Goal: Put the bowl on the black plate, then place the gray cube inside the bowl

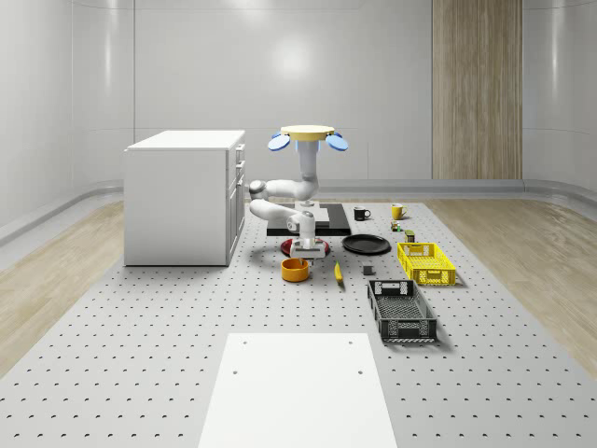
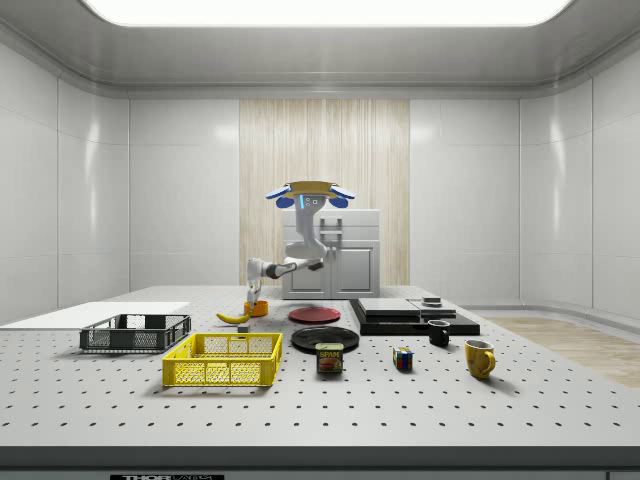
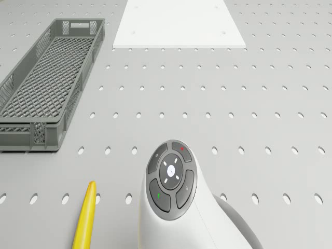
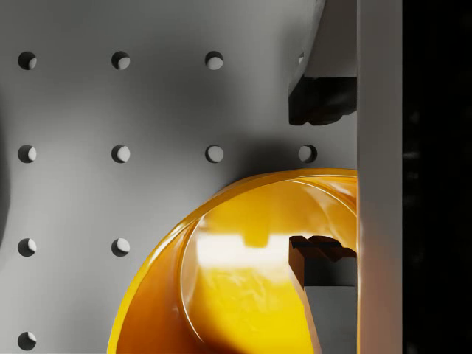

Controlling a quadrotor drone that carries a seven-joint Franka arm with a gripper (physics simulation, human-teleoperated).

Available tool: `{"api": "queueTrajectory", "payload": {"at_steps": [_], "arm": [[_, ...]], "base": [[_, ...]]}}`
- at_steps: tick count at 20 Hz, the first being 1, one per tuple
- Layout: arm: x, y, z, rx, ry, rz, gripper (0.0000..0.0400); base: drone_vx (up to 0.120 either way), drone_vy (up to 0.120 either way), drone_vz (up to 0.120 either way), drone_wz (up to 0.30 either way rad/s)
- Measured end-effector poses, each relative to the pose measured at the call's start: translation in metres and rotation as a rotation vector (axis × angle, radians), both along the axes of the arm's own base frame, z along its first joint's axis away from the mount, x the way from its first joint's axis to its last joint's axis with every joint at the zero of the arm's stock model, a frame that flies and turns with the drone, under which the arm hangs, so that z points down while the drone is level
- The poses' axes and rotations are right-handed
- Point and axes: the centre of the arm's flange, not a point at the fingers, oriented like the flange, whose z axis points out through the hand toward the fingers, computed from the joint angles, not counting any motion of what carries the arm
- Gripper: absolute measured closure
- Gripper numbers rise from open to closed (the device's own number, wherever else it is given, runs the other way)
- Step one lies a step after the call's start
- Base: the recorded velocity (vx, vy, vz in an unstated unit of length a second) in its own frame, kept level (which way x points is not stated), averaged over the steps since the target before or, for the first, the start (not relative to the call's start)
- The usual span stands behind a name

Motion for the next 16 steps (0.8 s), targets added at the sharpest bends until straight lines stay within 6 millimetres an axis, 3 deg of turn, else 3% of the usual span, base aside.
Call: {"api": "queueTrajectory", "payload": {"at_steps": [6,13,16], "arm": [[0.001,0.000,0.000,0.000,0.000,0.000,0.0281],[0.001,0.000,-0.005,0.000,0.000,0.000,0.0297],[0.001,0.000,-0.015,0.000,0.000,0.000,0.0298]], "base": [[0.000,0.000,0.000,0.000],[0.000,0.000,0.000,0.000],[0.000,0.000,0.120,0.000]]}}
